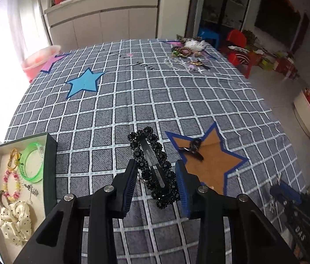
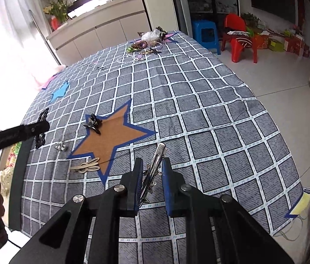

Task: Organize jewelry
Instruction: 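Carry both hair clips into the white tray and open both tools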

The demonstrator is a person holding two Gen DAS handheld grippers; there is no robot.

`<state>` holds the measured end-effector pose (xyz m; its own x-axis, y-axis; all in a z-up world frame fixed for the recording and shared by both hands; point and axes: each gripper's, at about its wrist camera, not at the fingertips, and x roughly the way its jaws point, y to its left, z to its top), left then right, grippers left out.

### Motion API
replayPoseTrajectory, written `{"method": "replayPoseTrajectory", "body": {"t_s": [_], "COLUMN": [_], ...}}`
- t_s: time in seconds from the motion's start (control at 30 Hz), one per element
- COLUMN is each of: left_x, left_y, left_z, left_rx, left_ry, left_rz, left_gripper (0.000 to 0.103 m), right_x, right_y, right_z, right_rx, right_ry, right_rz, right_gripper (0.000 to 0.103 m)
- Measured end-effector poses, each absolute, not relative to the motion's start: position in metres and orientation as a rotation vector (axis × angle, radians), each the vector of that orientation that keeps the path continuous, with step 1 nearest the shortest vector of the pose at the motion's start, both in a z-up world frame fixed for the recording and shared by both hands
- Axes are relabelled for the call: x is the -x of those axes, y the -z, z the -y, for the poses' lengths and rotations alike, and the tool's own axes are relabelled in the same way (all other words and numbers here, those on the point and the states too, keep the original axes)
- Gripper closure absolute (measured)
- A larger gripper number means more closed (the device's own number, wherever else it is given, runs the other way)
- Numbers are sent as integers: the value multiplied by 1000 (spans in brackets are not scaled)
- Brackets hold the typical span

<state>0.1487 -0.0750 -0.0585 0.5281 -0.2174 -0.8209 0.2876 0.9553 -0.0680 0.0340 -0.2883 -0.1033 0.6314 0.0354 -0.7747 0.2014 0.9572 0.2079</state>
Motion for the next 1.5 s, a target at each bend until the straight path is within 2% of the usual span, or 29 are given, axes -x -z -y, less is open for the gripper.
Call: {"method": "replayPoseTrajectory", "body": {"t_s": [0.83,1.5], "left_x": [-58,-22], "left_y": [13,22], "left_z": [-1,-122], "left_rx": [-25,67], "left_ry": [320,165], "left_rz": [-835,-812], "left_gripper": [60,60], "right_x": [-18,-28], "right_y": [47,23], "right_z": [216,96], "right_rx": [-185,-64], "right_ry": [-32,-263], "right_rz": [-809,-814], "right_gripper": [84,84]}}
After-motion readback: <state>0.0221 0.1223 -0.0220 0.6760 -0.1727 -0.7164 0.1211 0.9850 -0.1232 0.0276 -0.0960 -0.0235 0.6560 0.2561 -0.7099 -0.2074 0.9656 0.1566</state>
